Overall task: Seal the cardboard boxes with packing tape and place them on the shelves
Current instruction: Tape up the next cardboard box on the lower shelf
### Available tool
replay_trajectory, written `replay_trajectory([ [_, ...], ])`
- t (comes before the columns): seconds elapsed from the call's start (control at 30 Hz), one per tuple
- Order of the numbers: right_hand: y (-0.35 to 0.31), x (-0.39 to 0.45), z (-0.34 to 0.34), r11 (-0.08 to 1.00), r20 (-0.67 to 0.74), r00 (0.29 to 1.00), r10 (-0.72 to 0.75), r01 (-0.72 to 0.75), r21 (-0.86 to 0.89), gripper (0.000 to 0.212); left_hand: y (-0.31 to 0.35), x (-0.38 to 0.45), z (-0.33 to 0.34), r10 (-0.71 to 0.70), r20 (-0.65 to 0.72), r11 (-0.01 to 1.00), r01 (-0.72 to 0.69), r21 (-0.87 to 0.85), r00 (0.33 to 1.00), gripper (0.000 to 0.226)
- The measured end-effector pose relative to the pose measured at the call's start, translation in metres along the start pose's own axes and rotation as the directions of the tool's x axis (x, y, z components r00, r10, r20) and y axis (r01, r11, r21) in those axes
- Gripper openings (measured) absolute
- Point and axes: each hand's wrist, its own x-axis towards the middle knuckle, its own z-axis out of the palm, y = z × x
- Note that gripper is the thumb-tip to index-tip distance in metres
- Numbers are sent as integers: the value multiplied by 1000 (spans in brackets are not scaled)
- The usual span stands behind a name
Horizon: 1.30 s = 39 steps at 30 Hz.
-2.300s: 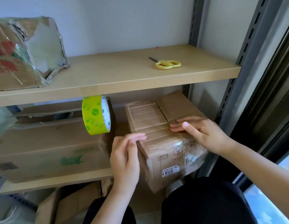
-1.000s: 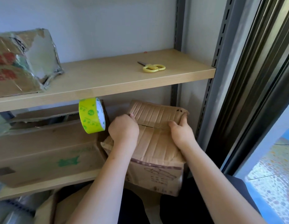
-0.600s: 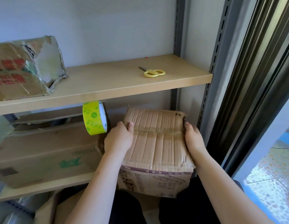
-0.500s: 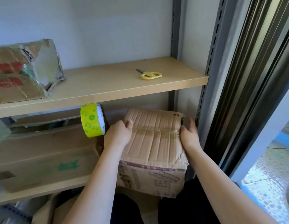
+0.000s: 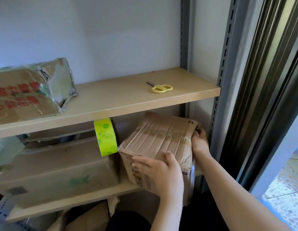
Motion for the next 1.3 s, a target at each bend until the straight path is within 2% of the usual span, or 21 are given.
replay_trajectory([
  [0.07, 2, -6, -7, 998, -26, 999, -20, 18, -59, 46, -2, 31, 4, 82, 25, 996, -82, -29, 996, 102],
  [0.17, 1, -22, -19, 988, -40, 996, -84, 78, -137, 44, -2, 92, -13, 128, 117, 984, -111, -143, 985, 79],
  [0.23, 1, -35, -24, 974, -58, 990, -127, 113, -195, 36, -2, 118, -32, 35, 190, 967, 15, -256, 981, 63],
  [0.3, -2, -45, -31, 959, -119, 983, -142, 107, -263, 29, -8, 124, -52, -60, 287, 852, 199, -484, 956, 47],
  [0.33, -6, -50, -34, 945, -182, 969, -167, 106, -309, 28, -19, 121, -62, -102, 278, 806, 243, -540, 955, 40],
  [0.37, -13, -57, -36, 929, -250, 942, -224, 129, -346, 28, -29, 117, -74, -147, 202, 778, 239, -581, 968, 35],
  [0.4, -23, -63, -36, 910, -298, 902, -313, 195, -366, 28, -38, 112, -86, -195, 55, 776, 188, -602, 979, 32],
  [0.47, -50, -83, -27, 844, -281, 815, -506, 401, -356, 27, -36, 99, -113, -244, -318, 805, 9, -593, 916, 25],
  [0.5, -64, -95, -18, 807, -204, 796, -570, 496, -321, 26, -23, 90, -126, -221, -419, 807, -76, -585, 880, 19],
  [0.53, -78, -108, -5, 785, -86, 797, -597, 560, -265, 24, -5, 80, -135, -138, -465, 816, -166, -554, 874, 17],
  [0.57, -91, -122, 11, 792, 53, 812, -581, 579, -195, 22, 13, 74, -141, -41, -451, 817, -230, -529, 892, 20],
  [0.63, -103, -140, 49, 840, 327, 812, -484, 535, -85, 22, 47, 62, -144, 131, -303, 845, -267, -463, 944, 27],
  [0.73, -107, -148, 102, 920, 560, 760, -330, 393, 10, 43, 63, 56, -149, 266, -77, 921, -277, -274, 961, 24],
  [0.8, -113, -149, 120, 976, 603, 768, -214, 186, 110, 52, 55, 51, -157, 309, 44, 935, -295, -198, 950, 19],
  [0.83, -117, -150, 124, 986, 619, 769, -162, 98, 136, 45, 50, 47, -164, 343, 81, 929, -326, -175, 936, 19],
  [1.0, -144, -159, 123, 980, 741, 670, 44, -173, 97, 25, 66, 19, -199, 576, 89, 818, -572, -69, 813, 35],
  [1.13, -165, -174, 109, 995, 721, 692, -16, -62, 82, 18, 88, 1, -218, 653, 136, 742, -665, 84, 745, 37],
  [1.2, -166, -184, 91, 983, 752, 655, -78, -74, 167, 21, 91, -14, -225, 681, 165, 698, -701, 147, 713, 42],
  [1.3, -158, -186, 57, 944, 735, 656, -170, -107, 313, 33, 91, -41, -227, 741, 218, 617, -772, 155, 635, 50],
])
